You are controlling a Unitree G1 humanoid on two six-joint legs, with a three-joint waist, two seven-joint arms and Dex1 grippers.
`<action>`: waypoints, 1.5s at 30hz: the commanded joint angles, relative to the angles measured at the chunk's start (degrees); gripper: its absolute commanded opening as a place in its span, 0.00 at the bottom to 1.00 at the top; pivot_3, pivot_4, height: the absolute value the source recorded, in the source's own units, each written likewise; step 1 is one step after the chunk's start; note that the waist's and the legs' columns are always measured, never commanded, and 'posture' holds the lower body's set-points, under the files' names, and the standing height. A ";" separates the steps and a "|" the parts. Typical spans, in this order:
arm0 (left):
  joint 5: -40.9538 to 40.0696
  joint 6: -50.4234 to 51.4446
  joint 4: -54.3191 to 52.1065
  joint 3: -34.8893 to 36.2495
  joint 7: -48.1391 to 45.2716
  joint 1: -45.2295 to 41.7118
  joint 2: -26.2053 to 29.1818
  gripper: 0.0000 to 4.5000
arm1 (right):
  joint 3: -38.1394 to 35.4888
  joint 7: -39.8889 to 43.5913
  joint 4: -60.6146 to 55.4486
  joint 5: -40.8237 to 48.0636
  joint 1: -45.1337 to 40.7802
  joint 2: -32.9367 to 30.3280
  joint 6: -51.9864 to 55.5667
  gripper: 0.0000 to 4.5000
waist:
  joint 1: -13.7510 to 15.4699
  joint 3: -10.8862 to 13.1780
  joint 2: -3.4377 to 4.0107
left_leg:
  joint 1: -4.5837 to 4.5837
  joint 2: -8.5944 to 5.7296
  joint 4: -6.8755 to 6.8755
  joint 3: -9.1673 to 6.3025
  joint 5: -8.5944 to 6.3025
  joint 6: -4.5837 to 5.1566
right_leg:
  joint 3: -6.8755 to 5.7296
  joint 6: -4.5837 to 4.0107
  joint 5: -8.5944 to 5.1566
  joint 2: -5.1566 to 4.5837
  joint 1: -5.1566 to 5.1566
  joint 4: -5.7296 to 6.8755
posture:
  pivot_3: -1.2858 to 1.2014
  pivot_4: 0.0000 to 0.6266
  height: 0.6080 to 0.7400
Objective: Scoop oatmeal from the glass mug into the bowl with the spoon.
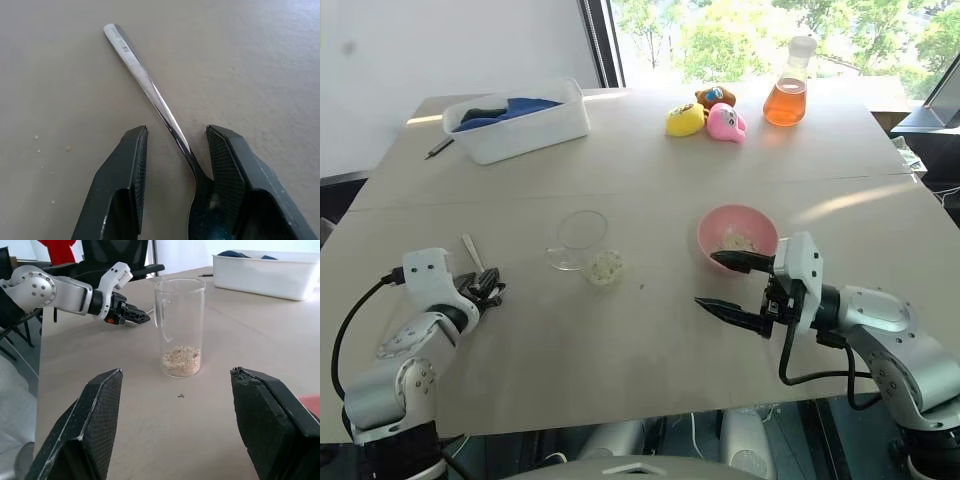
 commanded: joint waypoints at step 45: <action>-16.99 -23.38 6.41 -13.59 -44.90 -32.59 22.63 0.00 | -3.78 -19.23 15.91 14.96 -41.28 10.20 20.32 0.77 | -1.60 0.14 -0.17 | -0.90 0.01 0.08 -0.10 0.07 -0.06 | -0.10 -0.03 0.01 0.01 -0.76 -0.02 | 0.52 0.24 1.00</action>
